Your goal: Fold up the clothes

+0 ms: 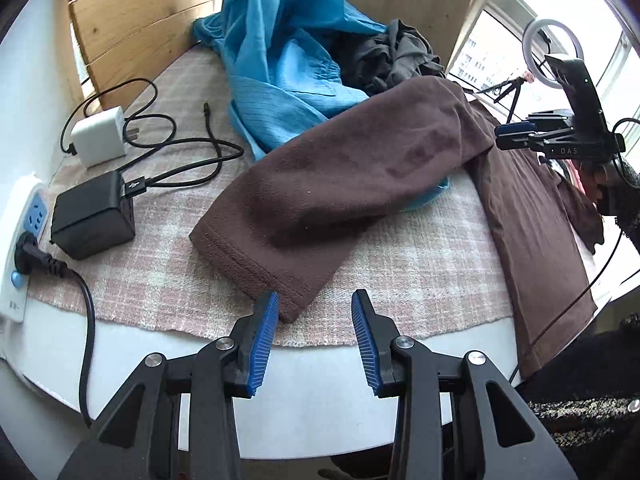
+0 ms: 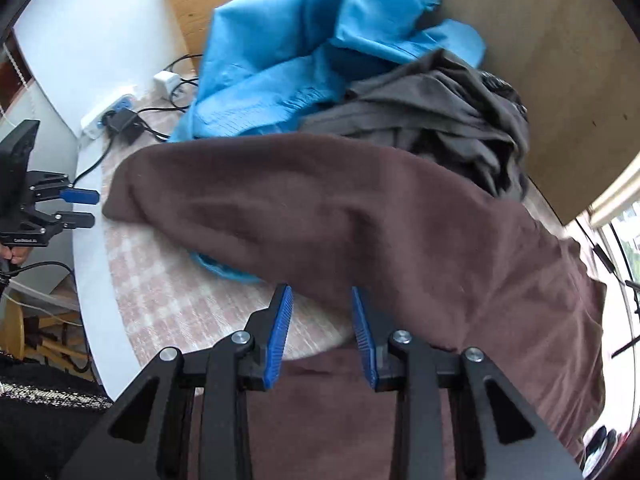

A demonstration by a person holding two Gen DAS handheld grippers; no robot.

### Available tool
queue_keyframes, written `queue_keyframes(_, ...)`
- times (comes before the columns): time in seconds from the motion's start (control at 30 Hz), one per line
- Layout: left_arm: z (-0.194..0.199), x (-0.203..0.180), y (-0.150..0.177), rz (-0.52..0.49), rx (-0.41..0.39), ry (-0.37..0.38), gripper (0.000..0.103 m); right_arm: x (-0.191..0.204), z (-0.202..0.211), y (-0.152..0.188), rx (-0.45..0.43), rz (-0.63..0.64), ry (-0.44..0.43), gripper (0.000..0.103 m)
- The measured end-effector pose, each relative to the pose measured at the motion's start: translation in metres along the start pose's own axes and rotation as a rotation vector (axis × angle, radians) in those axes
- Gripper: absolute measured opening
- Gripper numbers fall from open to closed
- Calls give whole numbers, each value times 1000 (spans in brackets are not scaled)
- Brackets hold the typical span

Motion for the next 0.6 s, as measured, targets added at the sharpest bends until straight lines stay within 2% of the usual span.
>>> queue_keyframes(0.1,-25,-7,-9,-97,117,-49,35,-30,-12,22,9,-61,13,31)
queue_keyframes(0.2,-35,-6,-15,-137,172,-83,35,-41,-27,27,3,-45,36,31)
queue_keyframes(0.23,-35,-4,-17,-135,179,-86,30,-42,-32,25,4,-36,42,31)
queue_keyframes(0.27,-35,-2,-19,-129,186,-92,19,-42,-37,24,2,-22,53,31)
queue_keyframes(0.37,-30,7,-23,-107,202,-78,8,-36,-46,19,-16,48,106,31)
queue_keyframes(0.5,-10,6,-28,-137,199,-94,6,-35,-50,11,-25,54,77,32)
queue_keyframes(0.6,6,4,-32,-155,189,-106,5,-36,-54,2,-32,62,87,32)
Point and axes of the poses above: each gripper's, at about its wrist camera, not at the fingertips, and z roughly against the way its jaws point, x to its left, y to its underside, the point moved 2 cm from there along -z, roughly the way its jaws point, and after that the axes turned 10 degrees about y, right-handed, at the moved point
